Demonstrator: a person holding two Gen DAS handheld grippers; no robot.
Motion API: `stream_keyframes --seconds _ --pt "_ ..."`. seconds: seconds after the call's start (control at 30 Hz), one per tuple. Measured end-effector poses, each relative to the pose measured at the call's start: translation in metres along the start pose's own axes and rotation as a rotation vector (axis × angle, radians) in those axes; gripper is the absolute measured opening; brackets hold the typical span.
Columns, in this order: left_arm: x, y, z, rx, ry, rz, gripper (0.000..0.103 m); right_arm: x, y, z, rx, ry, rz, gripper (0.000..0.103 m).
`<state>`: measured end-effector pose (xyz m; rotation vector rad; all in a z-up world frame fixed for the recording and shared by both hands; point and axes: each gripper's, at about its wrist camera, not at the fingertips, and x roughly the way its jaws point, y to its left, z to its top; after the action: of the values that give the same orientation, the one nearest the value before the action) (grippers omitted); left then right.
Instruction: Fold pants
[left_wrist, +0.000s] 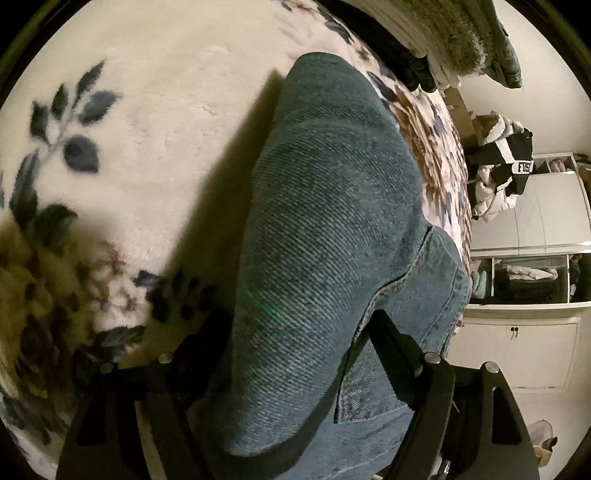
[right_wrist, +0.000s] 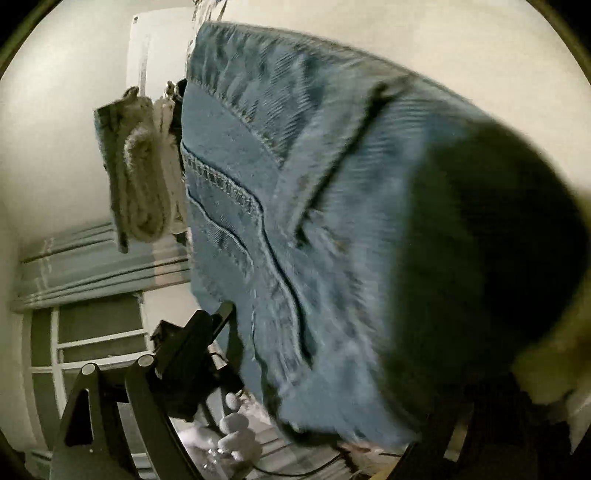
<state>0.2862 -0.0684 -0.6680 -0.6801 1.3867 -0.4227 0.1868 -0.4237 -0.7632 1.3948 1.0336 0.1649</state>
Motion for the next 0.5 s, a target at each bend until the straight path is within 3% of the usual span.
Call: stream_keyframes --seconds 0.1,0.13,0.17,0.2,0.27,0.5 --pt "0.001 -0.003 0.0 0.008 -0.009 0.002 0.078 0.007 0.014 0.002 -0.038 -0.021 -0.049 0.088" --pt "0.0 -0.005 0.0 0.018 -0.016 0.002 0.075 0.01 0.018 0.002 -0.051 -0.03 -0.082 0.069" --pt "-0.002 -0.009 -0.001 0.033 -0.029 -0.008 0.055 0.011 0.02 0.002 -0.061 -0.037 -0.118 0.056" --pt "-0.005 -0.014 -0.002 0.054 -0.034 -0.006 0.049 0.012 0.023 0.002 -0.069 -0.049 -0.122 0.052" --pt "-0.011 -0.025 -0.004 0.1 -0.046 0.012 0.035 0.01 0.03 -0.001 -0.085 -0.077 -0.147 0.048" --pt "-0.049 -0.064 -0.009 0.163 -0.081 0.014 0.028 -0.025 0.084 -0.014 -0.158 -0.158 -0.158 0.045"
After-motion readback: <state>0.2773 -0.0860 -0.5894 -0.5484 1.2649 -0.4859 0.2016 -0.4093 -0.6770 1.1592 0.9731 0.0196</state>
